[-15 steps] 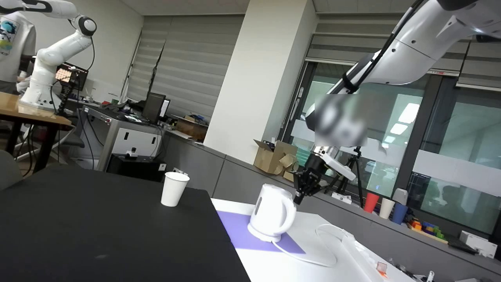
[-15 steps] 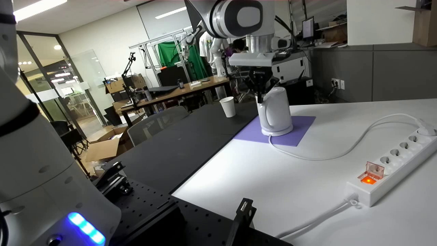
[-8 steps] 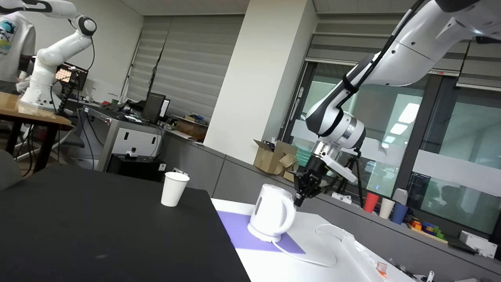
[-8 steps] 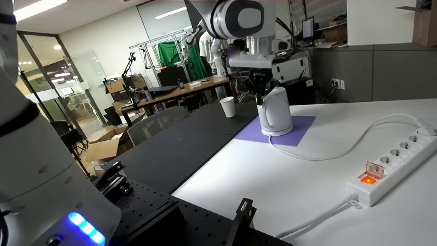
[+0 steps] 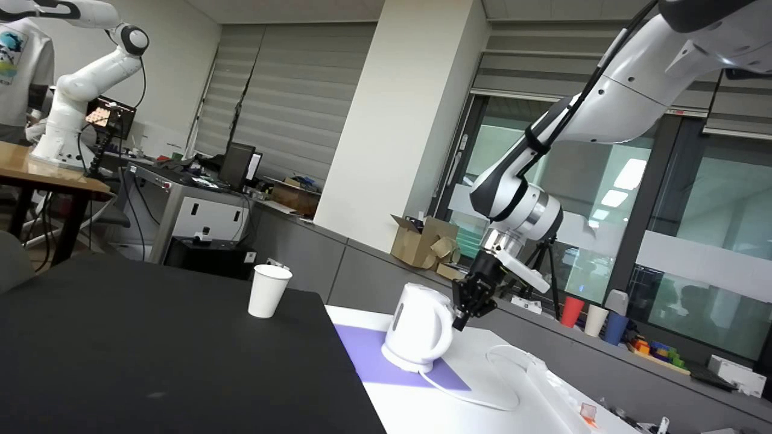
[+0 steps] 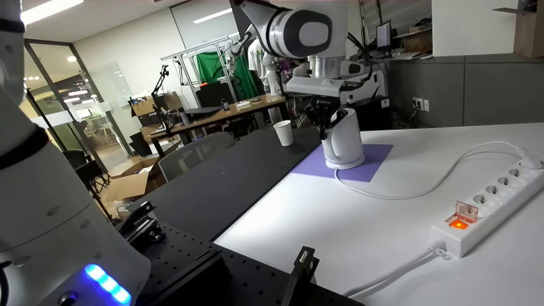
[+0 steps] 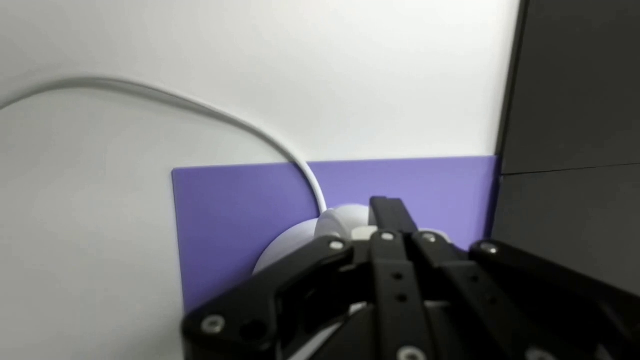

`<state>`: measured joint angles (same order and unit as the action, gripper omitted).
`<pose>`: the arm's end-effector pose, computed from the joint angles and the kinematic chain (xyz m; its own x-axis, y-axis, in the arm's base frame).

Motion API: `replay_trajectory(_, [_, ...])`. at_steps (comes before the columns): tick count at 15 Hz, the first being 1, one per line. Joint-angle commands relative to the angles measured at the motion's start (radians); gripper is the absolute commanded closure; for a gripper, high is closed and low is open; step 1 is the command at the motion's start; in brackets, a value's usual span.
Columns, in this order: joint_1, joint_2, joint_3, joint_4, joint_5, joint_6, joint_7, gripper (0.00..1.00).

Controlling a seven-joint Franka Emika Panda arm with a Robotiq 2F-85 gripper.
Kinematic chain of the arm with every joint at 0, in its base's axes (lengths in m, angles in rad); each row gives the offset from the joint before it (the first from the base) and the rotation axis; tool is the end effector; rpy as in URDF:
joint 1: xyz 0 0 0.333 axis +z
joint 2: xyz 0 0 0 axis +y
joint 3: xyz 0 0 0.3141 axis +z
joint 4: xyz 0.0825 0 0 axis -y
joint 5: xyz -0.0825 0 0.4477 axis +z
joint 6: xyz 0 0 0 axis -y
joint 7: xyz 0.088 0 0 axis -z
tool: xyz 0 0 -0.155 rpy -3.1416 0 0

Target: Flip the switch on the electric kettle.

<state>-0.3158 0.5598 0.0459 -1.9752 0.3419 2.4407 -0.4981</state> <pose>0.6150 -0.1568 0.0737 0.9987 -0.0497 -0.0076 -0.0500 -0.9675 -0.2479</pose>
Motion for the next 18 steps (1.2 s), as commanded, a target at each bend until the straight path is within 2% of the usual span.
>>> replay_trajectory(1, [-0.010,-0.009,0.010,0.025,-0.002,-0.039,0.014,1.00])
replay_trajectory(7, [-0.003,-0.049,0.011,0.027,0.001,-0.069,0.011,1.00])
replay_trajectory(11, [-0.004,-0.059,0.021,0.018,0.016,-0.023,-0.011,1.00])
replay_trajectory(18, [-0.005,-0.040,0.025,0.029,0.020,-0.006,-0.011,1.00])
